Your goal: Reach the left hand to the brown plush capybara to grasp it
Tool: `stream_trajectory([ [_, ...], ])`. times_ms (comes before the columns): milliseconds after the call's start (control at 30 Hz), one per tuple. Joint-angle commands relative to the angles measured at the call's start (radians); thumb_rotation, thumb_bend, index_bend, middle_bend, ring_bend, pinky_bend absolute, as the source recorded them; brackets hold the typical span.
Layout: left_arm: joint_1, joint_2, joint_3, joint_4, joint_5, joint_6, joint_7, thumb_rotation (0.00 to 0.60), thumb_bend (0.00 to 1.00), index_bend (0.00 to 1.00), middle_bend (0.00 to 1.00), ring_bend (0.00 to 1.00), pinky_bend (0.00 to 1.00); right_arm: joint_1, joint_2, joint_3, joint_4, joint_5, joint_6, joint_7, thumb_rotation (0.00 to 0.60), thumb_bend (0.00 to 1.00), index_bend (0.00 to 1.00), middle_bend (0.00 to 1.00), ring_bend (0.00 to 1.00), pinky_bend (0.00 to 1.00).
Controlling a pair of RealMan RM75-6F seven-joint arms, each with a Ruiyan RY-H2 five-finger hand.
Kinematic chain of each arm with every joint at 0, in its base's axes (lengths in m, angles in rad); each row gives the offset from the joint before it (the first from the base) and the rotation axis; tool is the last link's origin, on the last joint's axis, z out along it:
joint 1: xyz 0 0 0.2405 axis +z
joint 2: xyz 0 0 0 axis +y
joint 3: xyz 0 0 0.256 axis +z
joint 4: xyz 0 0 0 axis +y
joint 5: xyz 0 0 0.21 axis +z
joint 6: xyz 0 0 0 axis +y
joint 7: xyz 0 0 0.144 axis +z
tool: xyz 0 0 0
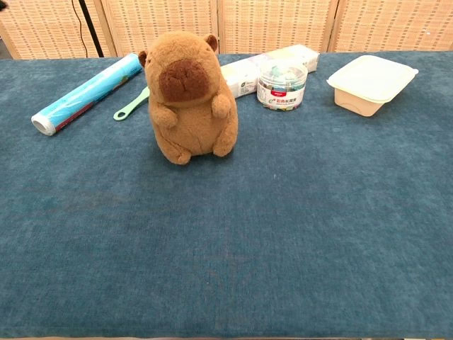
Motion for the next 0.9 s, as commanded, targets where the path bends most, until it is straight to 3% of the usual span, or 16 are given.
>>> stream_trajectory([
  [33,-0.086,-0.051,-0.046,0.025,-0.071,-0.09,-0.026,0.6,0.27,0.15,0.0,0.0,0.0,0.002,0.002,-0.001,0.0,0.003,-0.006,0.004,0.6,0.0,0.0,0.0,0.0,0.0],
  [133,-0.126,-0.091,-0.067,0.038,-0.118,-0.123,0.003,0.6,0.35,0.19,0.0,0.0,0.0,0.004,0.003,-0.001,0.0,0.009,-0.016,0.01,0.6,0.0,0.0,0.0,0.0,0.0],
  [333,-0.202,-0.139,-0.097,0.001,-0.245,-0.202,0.074,0.6,0.36,0.3,0.0,0.0,0.0,0.011,0.005,-0.004,-0.001,0.017,-0.038,0.021,0.6,0.0,0.0,0.0,0.0,0.0],
  [633,-0.239,-0.142,-0.108,-0.048,-0.358,-0.205,0.174,0.6,0.36,0.37,0.0,0.0,0.0,0.011,0.008,-0.005,-0.006,0.021,-0.042,0.024,0.6,0.0,0.0,0.0,0.0,0.0],
  [900,-0.28,-0.121,-0.117,-0.122,-0.472,-0.187,0.292,0.6,0.36,0.37,0.0,0.0,0.0,0.013,0.01,-0.009,-0.011,0.02,-0.049,0.026,0.6,0.0,0.0,0.0,0.0,0.0],
])
